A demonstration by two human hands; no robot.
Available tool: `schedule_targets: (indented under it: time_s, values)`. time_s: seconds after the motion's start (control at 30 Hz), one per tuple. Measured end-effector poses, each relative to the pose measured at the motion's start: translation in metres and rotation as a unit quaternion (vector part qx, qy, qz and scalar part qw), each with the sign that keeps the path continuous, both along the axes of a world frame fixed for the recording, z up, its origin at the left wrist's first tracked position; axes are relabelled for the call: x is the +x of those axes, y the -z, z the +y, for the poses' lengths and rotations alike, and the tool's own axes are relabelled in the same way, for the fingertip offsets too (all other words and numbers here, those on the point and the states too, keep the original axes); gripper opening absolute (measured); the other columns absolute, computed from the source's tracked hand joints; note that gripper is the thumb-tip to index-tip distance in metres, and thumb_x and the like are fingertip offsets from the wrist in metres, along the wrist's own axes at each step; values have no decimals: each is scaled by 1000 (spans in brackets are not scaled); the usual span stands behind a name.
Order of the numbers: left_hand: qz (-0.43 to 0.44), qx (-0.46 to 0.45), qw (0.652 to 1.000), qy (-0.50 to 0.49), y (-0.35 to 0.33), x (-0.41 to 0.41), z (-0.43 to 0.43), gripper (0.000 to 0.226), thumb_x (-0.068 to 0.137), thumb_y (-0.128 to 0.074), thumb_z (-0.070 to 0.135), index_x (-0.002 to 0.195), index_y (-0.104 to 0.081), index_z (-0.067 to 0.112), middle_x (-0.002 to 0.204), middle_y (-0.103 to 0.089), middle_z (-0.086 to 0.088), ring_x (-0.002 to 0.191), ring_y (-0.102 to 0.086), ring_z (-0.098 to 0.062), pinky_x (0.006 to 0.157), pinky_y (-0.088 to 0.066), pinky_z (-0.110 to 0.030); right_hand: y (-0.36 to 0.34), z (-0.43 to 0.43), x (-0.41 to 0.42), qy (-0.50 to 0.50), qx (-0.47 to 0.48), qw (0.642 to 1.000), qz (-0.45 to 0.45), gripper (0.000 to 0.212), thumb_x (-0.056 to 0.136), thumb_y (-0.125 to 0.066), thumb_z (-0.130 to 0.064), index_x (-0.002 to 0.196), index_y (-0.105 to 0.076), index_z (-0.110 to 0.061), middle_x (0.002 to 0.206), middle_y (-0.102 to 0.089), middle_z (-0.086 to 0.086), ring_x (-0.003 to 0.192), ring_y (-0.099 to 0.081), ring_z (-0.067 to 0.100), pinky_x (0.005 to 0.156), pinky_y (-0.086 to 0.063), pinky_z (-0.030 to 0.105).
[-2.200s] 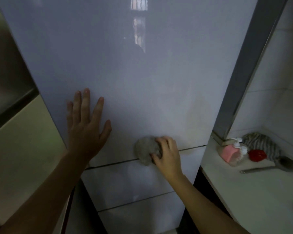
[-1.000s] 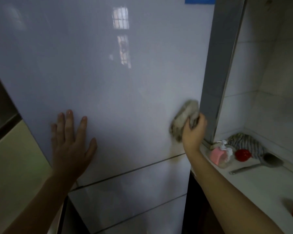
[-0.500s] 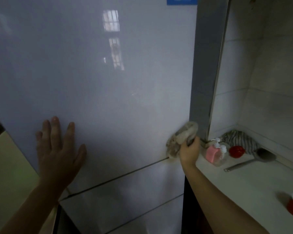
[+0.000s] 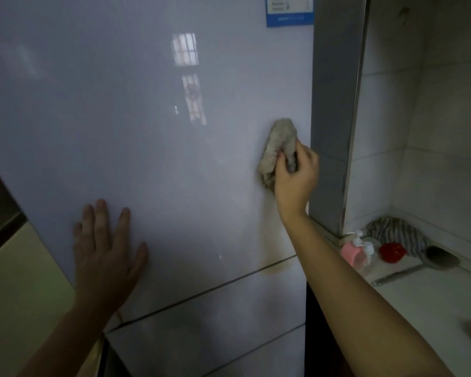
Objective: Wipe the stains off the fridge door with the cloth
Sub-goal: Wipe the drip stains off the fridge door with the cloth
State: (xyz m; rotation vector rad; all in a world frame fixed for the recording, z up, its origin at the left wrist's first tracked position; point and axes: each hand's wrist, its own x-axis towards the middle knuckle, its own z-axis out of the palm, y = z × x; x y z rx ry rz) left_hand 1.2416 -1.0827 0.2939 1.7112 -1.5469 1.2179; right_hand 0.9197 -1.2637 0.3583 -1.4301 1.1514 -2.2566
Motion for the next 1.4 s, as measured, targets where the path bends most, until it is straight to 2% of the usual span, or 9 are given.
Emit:
schedule_targets:
  time_s: [0.17, 0.4, 0.53, 0.8, 0.93, 1.07, 1.17, 1.23, 1.4]
  values:
    - [1, 10, 1000, -8, 1, 3, -1, 72, 95, -41, 49, 153, -38, 6, 167, -12, -24, 154, -13, -46, 122, -17, -63, 16, 7, 17, 35, -26, 996, 77, 53, 94, -61, -33, 142, -57, -12, 132, -54, 10, 120, -52, 27, 101, -49, 46]
    - [11, -4, 1000, -1, 3, -1, -4, 72, 95, -43, 47, 152, -39, 5, 166, -14, -26, 154, -14, -48, 122, -17, -65, 37, 16, 18, 6, -22, 987, 158, 78, 85, -64, -66, 150, -48, -24, 145, -45, 1, 132, -40, 22, 109, -43, 43]
    - [20, -3, 1000, 9, 1, -6, -2, 72, 94, -42, 46, 151, -41, 2, 165, -16, -29, 153, -15, -50, 123, -14, -64, 37, 17, 18, 29, -18, 982, 185, 81, 81, -71, -60, 149, -49, -24, 143, -47, 2, 131, -42, 22, 108, -42, 46]
    - [31, 9, 999, 7, 0, -3, 0, 72, 93, -41, 47, 152, -40, 5, 167, -13, -25, 154, -13, -47, 122, -17, -64, 14, 2, 7, 59, -2, 993, 99, 67, 83, -72, -49, 143, -57, -24, 131, -51, -1, 121, -45, 15, 100, -46, 31]
    - [15, 6, 1000, 5, 1, 2, 0, 71, 94, -41, 48, 153, -39, 7, 168, -11, -22, 155, -12, -44, 123, -15, -61, -1, -5, 17, 71, 41, 997, 3, 66, 85, -72, -49, 142, -57, -20, 133, -51, 4, 122, -46, 20, 101, -48, 45]
    - [11, 7, 1000, 11, 3, 5, -1, 73, 95, -41, 50, 154, -37, 8, 169, -8, -20, 156, -9, -42, 125, -11, -59, 41, 22, 45, 29, -10, 987, 157, 72, 85, -73, -49, 147, -50, -23, 140, -46, 5, 128, -43, 25, 107, -41, 41]
    - [14, -2, 1000, 6, 3, 0, -2, 72, 96, -43, 48, 154, -37, 6, 168, -11, -23, 155, -11, -45, 125, -12, -61, 78, 32, 46, 18, -114, 924, 366, 68, 84, -75, -45, 145, -55, -21, 140, -51, 11, 127, -49, 31, 101, -43, 45]
    - [21, -7, 1000, 3, 3, -3, -3, 70, 96, -44, 47, 153, -38, 5, 166, -14, -25, 154, -14, -47, 124, -14, -62, 83, 26, 32, 20, -134, 907, 400, 65, 86, -74, -43, 144, -57, -20, 138, -53, 12, 125, -51, 32, 99, -45, 47]
    - [21, -2, 1000, 10, 4, 0, -2, 69, 97, -42, 47, 154, -37, 7, 167, -13, -24, 155, -13, -46, 124, -15, -62, 44, -11, -8, 47, 36, 997, 53, 59, 89, -68, -39, 140, -58, -11, 132, -50, 16, 123, -48, 32, 108, -43, 45]
